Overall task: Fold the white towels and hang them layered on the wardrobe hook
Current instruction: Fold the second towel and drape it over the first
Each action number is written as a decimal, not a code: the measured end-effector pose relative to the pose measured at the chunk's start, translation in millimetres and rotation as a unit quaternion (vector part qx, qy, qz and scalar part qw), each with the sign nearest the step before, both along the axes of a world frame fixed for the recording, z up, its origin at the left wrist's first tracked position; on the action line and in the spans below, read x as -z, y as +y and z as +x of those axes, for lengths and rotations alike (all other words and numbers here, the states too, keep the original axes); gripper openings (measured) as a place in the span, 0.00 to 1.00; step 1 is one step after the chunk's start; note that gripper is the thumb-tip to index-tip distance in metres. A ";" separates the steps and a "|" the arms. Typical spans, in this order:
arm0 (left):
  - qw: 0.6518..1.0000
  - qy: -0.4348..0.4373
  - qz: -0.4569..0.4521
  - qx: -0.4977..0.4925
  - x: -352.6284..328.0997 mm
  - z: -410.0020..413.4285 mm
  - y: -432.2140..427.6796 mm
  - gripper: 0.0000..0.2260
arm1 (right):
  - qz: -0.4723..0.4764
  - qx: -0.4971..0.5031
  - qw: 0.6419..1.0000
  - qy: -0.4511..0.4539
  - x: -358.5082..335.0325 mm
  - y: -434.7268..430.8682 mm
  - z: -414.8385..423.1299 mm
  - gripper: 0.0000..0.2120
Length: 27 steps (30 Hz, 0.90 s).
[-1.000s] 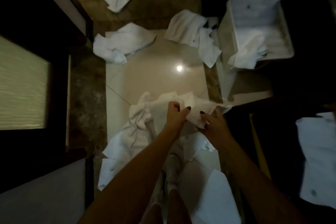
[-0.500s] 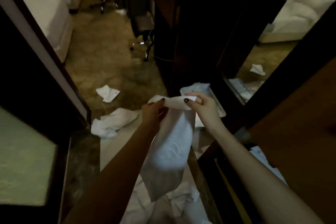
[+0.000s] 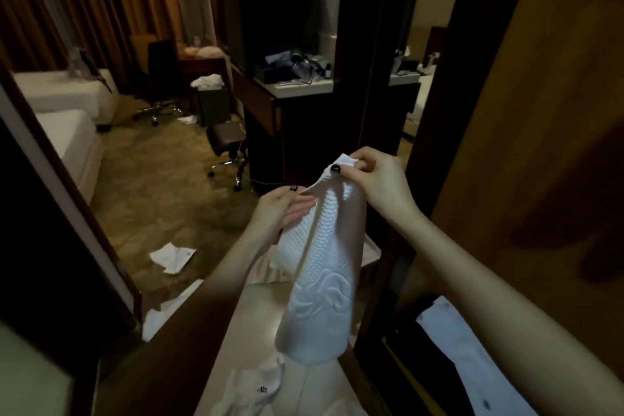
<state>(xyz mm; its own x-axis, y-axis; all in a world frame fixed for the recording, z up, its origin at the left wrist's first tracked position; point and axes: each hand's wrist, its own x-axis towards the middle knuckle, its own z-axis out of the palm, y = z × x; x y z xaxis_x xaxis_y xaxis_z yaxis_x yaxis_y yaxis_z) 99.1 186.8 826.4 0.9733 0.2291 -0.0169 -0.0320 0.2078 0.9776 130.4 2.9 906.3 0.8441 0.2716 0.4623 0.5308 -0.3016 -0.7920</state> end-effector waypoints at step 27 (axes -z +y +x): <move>0.953 -0.105 0.188 0.212 9.0 18.9 -242.3 0.12 | 0.015 0.268 0.963 -0.008 9.2 -312.5 -72.5 0.11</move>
